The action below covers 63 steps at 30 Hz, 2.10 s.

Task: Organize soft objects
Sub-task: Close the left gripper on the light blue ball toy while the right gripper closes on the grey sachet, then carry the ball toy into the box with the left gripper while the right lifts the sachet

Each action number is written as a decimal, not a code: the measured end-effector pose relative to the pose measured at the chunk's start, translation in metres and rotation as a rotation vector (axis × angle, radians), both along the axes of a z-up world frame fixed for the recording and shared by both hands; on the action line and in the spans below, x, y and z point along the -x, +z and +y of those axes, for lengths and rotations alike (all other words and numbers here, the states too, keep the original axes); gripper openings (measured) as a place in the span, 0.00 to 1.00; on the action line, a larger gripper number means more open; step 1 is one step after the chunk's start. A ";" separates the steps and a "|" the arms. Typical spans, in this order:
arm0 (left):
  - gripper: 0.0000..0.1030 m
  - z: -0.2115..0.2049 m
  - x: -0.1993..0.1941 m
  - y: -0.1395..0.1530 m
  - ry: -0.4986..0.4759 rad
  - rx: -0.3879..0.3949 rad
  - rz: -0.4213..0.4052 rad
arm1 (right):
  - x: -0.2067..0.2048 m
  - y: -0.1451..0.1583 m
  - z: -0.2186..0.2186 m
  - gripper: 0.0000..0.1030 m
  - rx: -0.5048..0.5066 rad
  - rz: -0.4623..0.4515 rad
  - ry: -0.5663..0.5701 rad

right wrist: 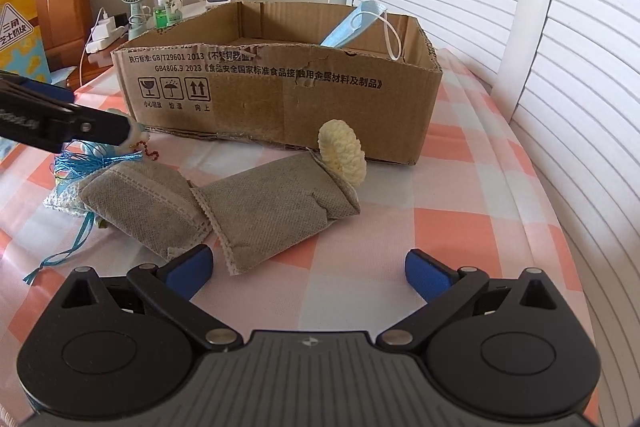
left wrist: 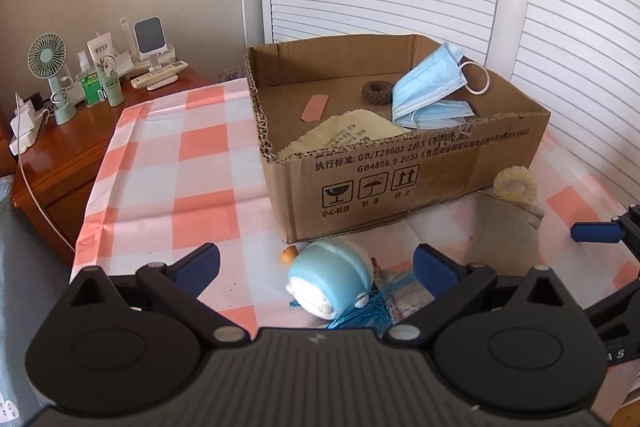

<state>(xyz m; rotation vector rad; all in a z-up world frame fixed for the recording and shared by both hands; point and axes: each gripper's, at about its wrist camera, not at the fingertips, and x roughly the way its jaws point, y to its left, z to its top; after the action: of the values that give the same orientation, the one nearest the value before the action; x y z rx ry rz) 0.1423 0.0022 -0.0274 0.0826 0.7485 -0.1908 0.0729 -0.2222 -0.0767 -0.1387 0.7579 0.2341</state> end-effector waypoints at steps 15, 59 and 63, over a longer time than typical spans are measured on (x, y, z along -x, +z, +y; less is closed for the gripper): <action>0.86 0.015 0.009 -0.009 0.095 -0.002 0.020 | 0.002 -0.001 0.000 1.00 -0.001 -0.012 0.000; 0.44 -0.003 0.008 -0.005 0.040 0.068 0.025 | 0.010 0.019 -0.028 0.49 -0.158 0.066 0.134; 0.44 -0.005 0.012 -0.001 0.027 0.061 0.014 | 0.013 0.019 -0.027 0.53 -0.163 0.086 0.164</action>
<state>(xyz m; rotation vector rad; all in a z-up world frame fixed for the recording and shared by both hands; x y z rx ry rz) 0.1307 -0.0032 -0.0282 0.0131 0.7569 -0.1889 0.0598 -0.2487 -0.0580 -0.0362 0.8103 0.4589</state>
